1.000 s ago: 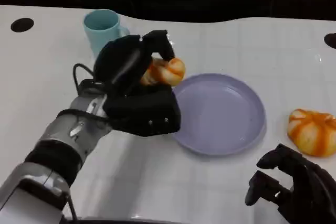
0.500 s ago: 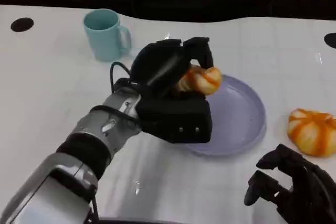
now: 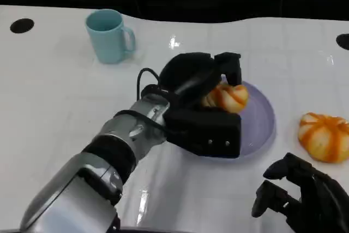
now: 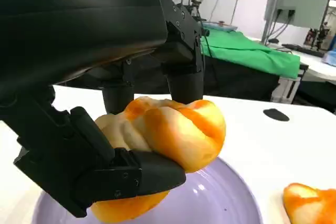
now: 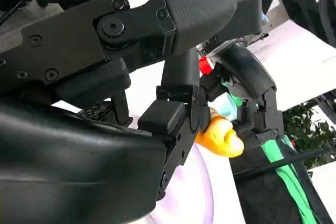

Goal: Grasp the bread from the table and place it into the plate.

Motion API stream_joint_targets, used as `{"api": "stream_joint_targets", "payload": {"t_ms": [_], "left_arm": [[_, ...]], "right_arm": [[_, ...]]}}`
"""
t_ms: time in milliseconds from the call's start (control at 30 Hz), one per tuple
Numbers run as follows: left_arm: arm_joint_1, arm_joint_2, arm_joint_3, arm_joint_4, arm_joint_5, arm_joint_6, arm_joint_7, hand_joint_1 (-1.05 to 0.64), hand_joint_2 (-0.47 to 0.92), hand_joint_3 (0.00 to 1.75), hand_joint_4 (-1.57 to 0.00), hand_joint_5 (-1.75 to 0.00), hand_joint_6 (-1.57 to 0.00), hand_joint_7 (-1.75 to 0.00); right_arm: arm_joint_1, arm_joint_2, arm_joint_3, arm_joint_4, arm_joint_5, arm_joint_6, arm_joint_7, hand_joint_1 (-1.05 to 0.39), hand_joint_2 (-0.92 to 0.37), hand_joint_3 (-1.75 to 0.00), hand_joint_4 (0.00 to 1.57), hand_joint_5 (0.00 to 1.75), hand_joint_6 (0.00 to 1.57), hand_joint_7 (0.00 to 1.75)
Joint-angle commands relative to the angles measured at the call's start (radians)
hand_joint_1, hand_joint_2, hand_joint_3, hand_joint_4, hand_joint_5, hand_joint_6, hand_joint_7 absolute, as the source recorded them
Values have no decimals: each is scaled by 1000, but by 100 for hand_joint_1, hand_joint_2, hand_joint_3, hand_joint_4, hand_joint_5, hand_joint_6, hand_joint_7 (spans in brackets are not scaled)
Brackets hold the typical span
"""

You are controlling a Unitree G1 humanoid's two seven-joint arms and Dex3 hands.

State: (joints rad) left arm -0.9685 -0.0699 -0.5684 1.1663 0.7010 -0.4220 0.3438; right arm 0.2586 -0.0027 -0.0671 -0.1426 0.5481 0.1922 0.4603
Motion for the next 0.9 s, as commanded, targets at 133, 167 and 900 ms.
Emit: {"api": "stream_joint_targets", "payload": {"t_ms": [133, 167, 900], "left_arm": [[-30, 9, 9, 33, -26, -29, -88, -24, 78, 52, -72, -141, -66, -112], [-32, 10, 11, 35, -28, -32, -102, -27, 84, 41, -65, -129, -59, -94], [-57, 36, 2, 14, -32, -4, -342, -79, 92, 55, 0, -37, -11, -9]], "right_arm": [[7, -5, -5, -14, 2, -8, 0, -50, -92, -23, 71, 156, 77, 108], [6, -5, -6, -13, 3, -9, 1, -50, -92, -23, 71, 156, 77, 108], [3, -9, -12, -11, 6, -7, 3, -50, -92, -23, 71, 156, 78, 108]]}}
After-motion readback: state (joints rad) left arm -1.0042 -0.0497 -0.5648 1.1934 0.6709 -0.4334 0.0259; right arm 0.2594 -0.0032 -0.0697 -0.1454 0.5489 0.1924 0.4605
